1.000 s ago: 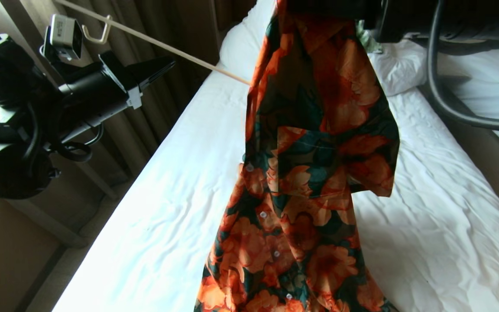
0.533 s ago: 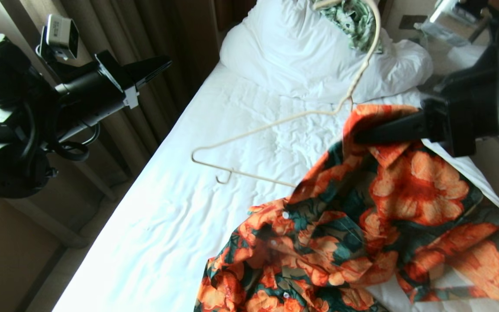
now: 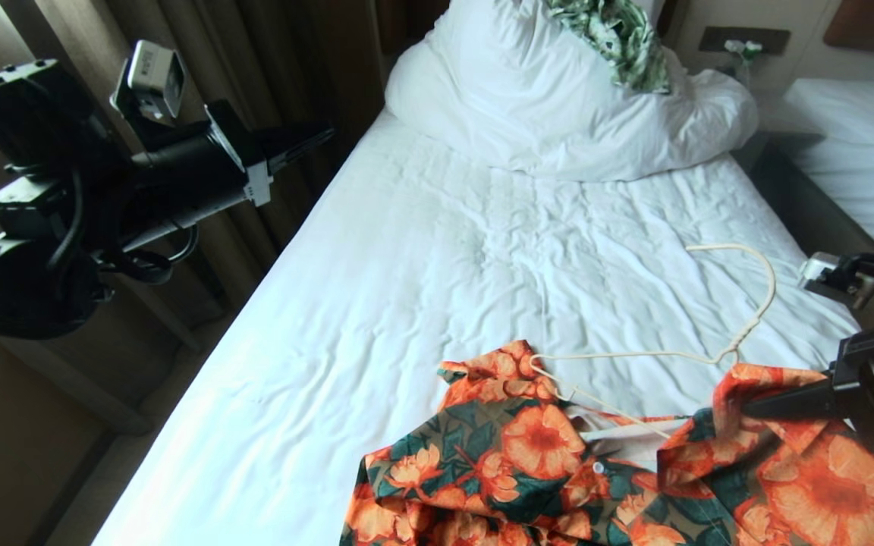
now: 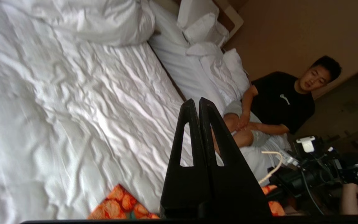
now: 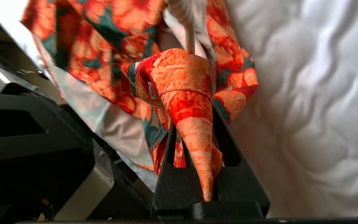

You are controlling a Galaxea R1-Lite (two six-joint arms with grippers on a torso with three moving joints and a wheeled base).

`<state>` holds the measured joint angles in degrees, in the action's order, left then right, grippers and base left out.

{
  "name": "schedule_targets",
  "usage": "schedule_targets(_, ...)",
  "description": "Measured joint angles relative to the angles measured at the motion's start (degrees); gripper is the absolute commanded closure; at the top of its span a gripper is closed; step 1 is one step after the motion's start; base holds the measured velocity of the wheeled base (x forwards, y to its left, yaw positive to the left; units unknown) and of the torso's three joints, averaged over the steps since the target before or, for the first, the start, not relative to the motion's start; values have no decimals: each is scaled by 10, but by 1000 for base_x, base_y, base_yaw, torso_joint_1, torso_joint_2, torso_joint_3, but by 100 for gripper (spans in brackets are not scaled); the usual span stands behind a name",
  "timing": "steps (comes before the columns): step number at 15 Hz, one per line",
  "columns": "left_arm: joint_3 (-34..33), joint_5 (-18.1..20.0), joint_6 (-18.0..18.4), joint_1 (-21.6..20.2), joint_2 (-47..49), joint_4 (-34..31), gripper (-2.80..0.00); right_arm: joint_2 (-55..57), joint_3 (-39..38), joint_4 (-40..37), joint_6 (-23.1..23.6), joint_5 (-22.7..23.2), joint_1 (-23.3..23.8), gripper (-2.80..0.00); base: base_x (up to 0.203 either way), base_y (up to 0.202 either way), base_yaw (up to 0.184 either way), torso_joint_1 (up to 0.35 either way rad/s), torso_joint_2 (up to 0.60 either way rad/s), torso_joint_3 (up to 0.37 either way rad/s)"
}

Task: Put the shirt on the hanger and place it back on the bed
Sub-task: Hook the other side of the shirt onto the hanger

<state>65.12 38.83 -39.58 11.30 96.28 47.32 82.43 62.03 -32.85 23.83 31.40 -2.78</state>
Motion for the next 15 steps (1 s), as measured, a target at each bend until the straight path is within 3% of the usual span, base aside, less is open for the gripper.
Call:
schedule_targets(2,20,-1,12,24,4,-74,0,7,-29,1,14,-15,40,0,0,0,0,0,0,0)
schedule_targets(4,30,-4,46,57,9,-148,0,16,-48,4,30,-16,69,0,0,0,0,0,0,0)
schedule_targets(6,13,-26,93,102,13,-220,0,22,-77,24,55,-5,93,0,0,0,0,0,0,0)
schedule_targets(8,-5,-61,125,142,16,-268,0,26,-131,93,79,29,108,0,0,0,0,0,0,0)
schedule_targets(11,-7,-109,131,183,18,-329,0,51,-211,252,131,126,136,0,0,0,0,0,0,0)
schedule_targets(15,-25,-200,135,249,35,-359,0,56,-230,293,141,138,167,0,0,0,0,0,0,0)
